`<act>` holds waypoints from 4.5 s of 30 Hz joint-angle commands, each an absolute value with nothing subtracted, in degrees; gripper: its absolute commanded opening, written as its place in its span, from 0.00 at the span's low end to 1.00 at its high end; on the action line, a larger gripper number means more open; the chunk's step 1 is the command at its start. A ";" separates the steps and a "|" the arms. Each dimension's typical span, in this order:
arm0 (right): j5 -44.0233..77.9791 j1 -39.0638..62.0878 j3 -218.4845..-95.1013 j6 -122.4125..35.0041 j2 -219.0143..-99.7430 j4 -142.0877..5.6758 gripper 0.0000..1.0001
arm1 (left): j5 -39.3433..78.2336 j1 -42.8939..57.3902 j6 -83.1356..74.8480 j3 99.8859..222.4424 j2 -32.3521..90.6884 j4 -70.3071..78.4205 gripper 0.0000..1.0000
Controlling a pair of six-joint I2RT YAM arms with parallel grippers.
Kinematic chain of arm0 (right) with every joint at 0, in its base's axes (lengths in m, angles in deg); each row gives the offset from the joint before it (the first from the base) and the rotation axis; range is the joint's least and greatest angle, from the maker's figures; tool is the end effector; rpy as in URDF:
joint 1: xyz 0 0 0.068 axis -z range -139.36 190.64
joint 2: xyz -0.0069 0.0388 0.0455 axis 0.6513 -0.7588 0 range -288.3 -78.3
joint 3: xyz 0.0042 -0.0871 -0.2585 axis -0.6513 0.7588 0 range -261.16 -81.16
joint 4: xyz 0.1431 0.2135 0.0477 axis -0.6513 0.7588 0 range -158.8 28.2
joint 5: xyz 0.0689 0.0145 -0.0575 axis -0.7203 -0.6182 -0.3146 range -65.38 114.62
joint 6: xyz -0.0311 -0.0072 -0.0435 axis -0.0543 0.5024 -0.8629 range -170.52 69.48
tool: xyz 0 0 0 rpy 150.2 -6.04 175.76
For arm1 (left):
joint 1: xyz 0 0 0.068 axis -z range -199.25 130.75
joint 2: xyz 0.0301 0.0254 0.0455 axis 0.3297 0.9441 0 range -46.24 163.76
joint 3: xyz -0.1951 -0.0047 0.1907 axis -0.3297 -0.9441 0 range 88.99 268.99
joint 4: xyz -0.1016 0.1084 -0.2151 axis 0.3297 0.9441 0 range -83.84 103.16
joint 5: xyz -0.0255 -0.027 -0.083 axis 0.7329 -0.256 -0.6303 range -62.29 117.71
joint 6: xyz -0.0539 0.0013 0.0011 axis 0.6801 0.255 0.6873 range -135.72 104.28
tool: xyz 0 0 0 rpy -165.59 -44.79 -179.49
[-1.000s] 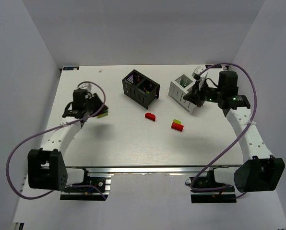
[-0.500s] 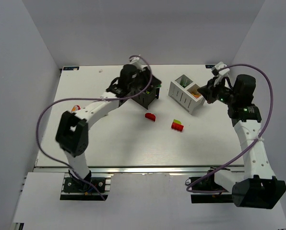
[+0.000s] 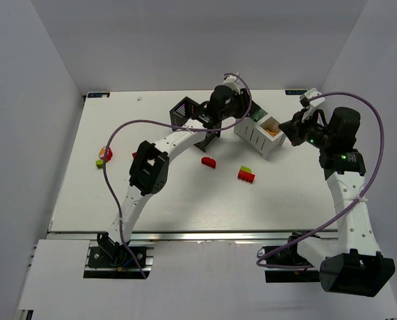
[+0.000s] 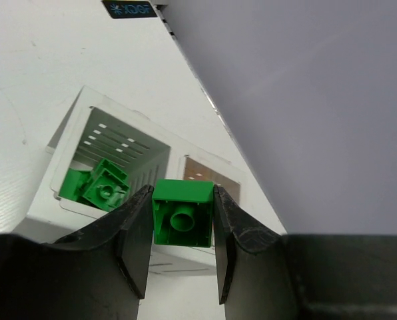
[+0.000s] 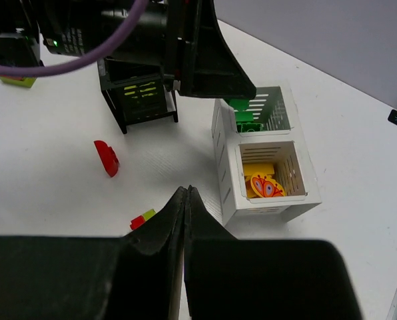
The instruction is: Sort the legos into containers by color
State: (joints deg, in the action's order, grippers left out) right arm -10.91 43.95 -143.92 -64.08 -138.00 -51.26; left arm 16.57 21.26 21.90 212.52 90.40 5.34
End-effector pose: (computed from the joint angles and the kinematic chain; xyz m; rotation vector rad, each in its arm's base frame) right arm 0.2288 0.0075 0.3886 -0.5843 1.6913 0.3531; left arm 0.4294 -0.3758 0.2745 0.1999 1.9231 -1.1245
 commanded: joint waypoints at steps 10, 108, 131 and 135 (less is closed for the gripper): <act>-11.59 45.12 -143.47 -63.35 -137.36 -51.93 0.00 | 24.28 21.97 14.43 219.41 95.25 2.55 0.38; 0.98 9.88 -148.74 -85.41 -179.55 -65.46 0.78 | 41.15 0.52 41.58 136.37 -3.87 48.08 0.93; 8.45 6.45 -150.15 -86.64 -187.72 -72.40 0.66 | 43.44 0.52 42.90 134.79 -9.94 53.71 0.94; 7.75 6.45 -149.80 -87.43 -188.51 -72.23 0.56 | 43.35 0.52 43.34 134.17 -10.55 53.36 0.94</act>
State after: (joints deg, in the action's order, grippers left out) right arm 7.25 6.60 -147.51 -86.92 -188.21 -69.75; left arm 42.25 0.78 42.84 134.53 -9.73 52.92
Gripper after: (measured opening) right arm 0.584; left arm 0.939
